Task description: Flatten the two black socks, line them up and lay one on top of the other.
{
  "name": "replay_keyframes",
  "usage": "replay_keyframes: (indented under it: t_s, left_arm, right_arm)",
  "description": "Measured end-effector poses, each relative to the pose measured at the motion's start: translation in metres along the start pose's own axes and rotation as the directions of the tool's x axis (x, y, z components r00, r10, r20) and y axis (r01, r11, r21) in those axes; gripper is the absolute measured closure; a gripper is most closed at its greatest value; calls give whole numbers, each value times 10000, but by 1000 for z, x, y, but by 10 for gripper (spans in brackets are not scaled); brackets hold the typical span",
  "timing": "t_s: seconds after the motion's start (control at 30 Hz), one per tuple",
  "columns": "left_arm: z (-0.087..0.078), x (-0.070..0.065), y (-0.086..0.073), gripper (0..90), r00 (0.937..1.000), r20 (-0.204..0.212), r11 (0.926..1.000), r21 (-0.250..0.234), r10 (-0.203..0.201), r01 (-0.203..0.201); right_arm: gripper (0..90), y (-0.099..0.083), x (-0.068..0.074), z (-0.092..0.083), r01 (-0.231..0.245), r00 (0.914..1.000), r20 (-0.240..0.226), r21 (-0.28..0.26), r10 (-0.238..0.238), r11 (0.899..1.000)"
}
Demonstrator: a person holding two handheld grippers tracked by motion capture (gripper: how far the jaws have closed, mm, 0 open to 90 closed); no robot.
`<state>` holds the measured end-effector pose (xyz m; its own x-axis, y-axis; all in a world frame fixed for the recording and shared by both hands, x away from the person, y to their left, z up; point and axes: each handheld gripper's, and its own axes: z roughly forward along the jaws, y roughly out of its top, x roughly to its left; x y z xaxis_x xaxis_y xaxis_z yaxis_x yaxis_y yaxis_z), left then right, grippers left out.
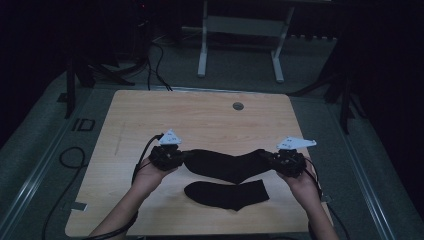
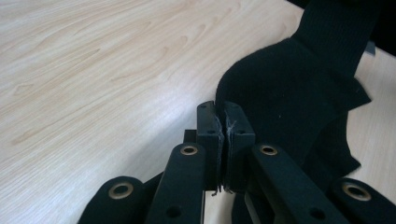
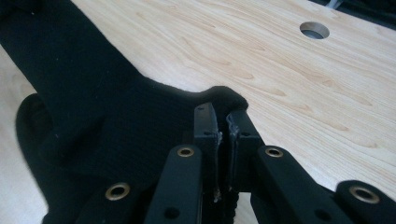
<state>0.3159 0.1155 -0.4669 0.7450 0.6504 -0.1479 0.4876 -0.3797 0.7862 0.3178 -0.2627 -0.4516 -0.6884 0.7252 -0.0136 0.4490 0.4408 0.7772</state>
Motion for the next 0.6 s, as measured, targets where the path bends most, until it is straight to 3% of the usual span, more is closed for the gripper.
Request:
replay_keyframes:
  t_s: [0.13, 0.23, 0.33, 0.6]
  left_arm:
    - [-9, -12, -4, 876, 9996, 186, 9998, 42, 216, -217]
    - [-13, -17, -10, 875, 9989, 475, 10000, 8, 47, -47]
    - [-14, -23, -16, 875, 9983, 560, 9998, 106, 152, -158]
    - [8, -24, -45, 875, 9962, 779, 9971, 675, -395, 342]
  right_arm:
    - [843, -7, 11, -8, 94, 9999, -100, 6, -94, 10000]
    - [843, -14, 19, -12, 131, 9997, -197, 120, -128, 9998]
    - [842, -23, 24, -15, 18, 9996, -273, 151, -14, 9999]
    - [840, -58, 32, 0, -419, 9981, -407, 813, 453, 9958]
